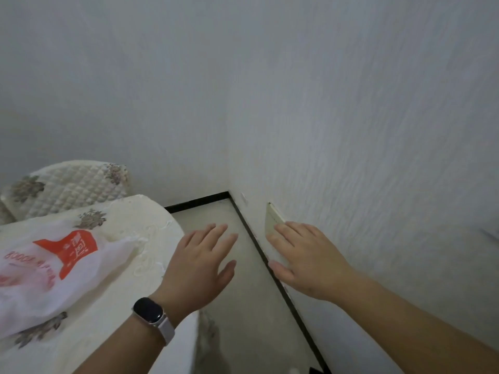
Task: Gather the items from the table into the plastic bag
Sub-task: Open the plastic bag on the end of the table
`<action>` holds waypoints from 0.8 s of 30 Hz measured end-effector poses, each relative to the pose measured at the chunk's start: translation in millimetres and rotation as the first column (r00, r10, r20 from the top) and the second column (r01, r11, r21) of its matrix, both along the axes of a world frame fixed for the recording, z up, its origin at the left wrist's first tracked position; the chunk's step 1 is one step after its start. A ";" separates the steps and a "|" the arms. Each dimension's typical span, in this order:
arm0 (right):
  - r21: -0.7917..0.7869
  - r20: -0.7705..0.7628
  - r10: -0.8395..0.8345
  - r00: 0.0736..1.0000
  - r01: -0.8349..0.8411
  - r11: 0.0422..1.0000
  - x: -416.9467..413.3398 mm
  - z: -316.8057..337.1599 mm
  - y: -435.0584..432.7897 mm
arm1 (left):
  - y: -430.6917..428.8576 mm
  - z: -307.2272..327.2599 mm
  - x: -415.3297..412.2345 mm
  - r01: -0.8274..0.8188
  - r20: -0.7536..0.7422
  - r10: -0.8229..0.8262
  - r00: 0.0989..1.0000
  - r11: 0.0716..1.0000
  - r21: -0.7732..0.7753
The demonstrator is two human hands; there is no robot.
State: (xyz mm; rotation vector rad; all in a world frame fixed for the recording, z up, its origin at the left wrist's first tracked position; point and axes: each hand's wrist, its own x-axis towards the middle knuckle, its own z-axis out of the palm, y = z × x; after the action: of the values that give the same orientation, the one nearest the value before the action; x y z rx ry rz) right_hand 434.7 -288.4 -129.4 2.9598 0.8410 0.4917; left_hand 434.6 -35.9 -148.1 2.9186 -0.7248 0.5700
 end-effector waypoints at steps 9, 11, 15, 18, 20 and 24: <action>0.050 -0.005 0.189 0.982 -0.189 0.981 159.5 -5.4 -29.3 | -37.3 13.2 107.6 -0.183 -0.029 0.184 0.982 0.982 0.053; 0.053 0.001 0.231 0.973 -0.230 0.972 192.5 -3.2 -32.5 | -44.7 18.7 129.9 -0.219 -0.012 0.220 0.975 0.973 0.070; 0.083 0.018 0.299 0.954 -0.299 0.951 248.0 -3.5 -25.7 | -42.7 18.4 161.9 -0.289 0.007 0.289 0.957 0.955 0.064; 0.096 -0.014 0.359 0.933 -0.356 0.929 278.4 -9.9 -9.5 | -28.3 13.1 179.5 -0.366 0.001 0.366 0.931 0.929 0.056; 0.096 -0.022 0.411 0.912 -0.407 0.908 301.0 -16.4 5.8 | -14.2 7.3 194.0 -0.414 -0.015 0.415 0.910 0.909 0.045; 0.083 -0.064 0.477 0.877 -0.472 0.878 348.4 -30.5 51.5 | 24.2 -15.7 220.1 -0.516 -0.049 0.516 0.855 0.857 0.013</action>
State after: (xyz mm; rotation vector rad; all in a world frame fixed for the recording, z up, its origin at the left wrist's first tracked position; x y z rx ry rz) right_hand 783.1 -236.9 -159.9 2.8271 1.6078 0.4114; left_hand 654.7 -11.7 -163.8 3.1054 0.0893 0.5226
